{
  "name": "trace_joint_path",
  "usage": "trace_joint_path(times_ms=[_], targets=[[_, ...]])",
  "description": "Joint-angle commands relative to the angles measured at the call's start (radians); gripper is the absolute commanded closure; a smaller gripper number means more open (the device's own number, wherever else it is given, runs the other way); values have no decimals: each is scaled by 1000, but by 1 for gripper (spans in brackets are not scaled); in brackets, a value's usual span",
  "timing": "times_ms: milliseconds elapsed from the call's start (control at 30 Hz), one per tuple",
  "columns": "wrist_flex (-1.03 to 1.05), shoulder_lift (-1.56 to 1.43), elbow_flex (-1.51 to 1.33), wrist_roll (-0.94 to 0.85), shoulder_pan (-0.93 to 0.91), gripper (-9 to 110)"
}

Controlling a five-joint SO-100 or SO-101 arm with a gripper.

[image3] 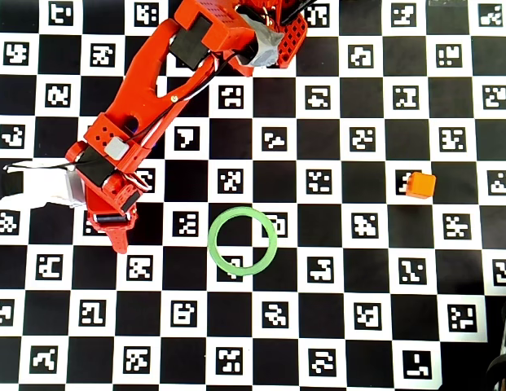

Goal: Grab the red cube then put it in the green circle then put the blue cube on top and finally the orange cube on top

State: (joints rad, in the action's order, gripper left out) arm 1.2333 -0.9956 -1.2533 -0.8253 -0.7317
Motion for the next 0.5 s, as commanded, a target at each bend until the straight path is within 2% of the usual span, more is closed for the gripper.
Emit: trace_joint_path(times_ms=[0, 467], targets=[[-17, -31, 8, -28, 8, 57], [-21, -28, 3, -245, -8, 57]])
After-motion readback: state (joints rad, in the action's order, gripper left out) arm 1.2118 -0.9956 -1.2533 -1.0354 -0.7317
